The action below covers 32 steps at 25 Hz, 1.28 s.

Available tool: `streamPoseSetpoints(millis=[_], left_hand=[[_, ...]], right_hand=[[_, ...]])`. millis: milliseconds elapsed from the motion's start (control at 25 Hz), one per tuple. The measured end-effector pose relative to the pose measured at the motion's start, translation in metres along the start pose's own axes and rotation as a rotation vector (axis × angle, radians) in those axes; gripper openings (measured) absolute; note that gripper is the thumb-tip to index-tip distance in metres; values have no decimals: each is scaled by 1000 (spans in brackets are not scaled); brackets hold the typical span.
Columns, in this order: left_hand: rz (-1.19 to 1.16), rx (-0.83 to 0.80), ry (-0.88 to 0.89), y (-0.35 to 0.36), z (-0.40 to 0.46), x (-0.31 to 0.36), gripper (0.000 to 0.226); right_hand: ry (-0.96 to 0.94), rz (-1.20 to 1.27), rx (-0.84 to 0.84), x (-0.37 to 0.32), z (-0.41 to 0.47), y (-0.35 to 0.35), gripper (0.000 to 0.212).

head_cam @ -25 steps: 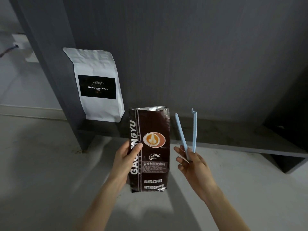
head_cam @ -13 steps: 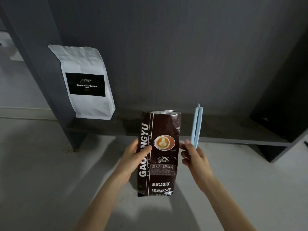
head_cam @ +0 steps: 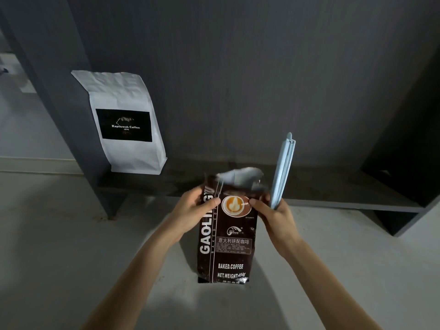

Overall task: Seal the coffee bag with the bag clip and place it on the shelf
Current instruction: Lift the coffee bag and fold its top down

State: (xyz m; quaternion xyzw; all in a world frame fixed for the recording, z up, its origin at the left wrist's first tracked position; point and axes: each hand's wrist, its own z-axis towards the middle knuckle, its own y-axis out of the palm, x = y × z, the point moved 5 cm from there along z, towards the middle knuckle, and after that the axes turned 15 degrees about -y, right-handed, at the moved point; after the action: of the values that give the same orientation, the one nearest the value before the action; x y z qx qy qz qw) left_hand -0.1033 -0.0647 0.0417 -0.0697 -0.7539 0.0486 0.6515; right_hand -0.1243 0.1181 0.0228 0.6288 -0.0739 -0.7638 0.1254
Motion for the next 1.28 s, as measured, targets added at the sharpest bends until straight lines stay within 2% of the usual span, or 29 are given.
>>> streamPoseSetpoints(millis=[160,320,440,520,600,720,840,960,1280], left_hand=[[100,38,79,0,-2,8,46],[43,-55,69,-1,-6,9,41],[25,-99,72,1,-10,13,37],[6,-140,52,0,-11,12,33],[9,-210,-8,-3,-12,7,39],[-110,-318,-105,-5,-9,0,48],[-82,-224,-111,-5,-9,-6,24],[10,-120,-109,-4,-10,-17,25],[-54,-46,-63,-2,-11,-19,15]], right_hand=[[-28,61,-43,0,0,8,17],[93,157,-101,-4,2,12,17],[130,115,-151,-3,1,9,25],[98,132,-151,-5,0,6,13],[73,133,-156,-5,0,4,21],[49,65,-152,-5,1,2,30],[12,-11,-142,-4,0,4,33],[-6,-84,-106,-3,-2,1,34],[-75,-252,-67,-1,-2,-8,41]])
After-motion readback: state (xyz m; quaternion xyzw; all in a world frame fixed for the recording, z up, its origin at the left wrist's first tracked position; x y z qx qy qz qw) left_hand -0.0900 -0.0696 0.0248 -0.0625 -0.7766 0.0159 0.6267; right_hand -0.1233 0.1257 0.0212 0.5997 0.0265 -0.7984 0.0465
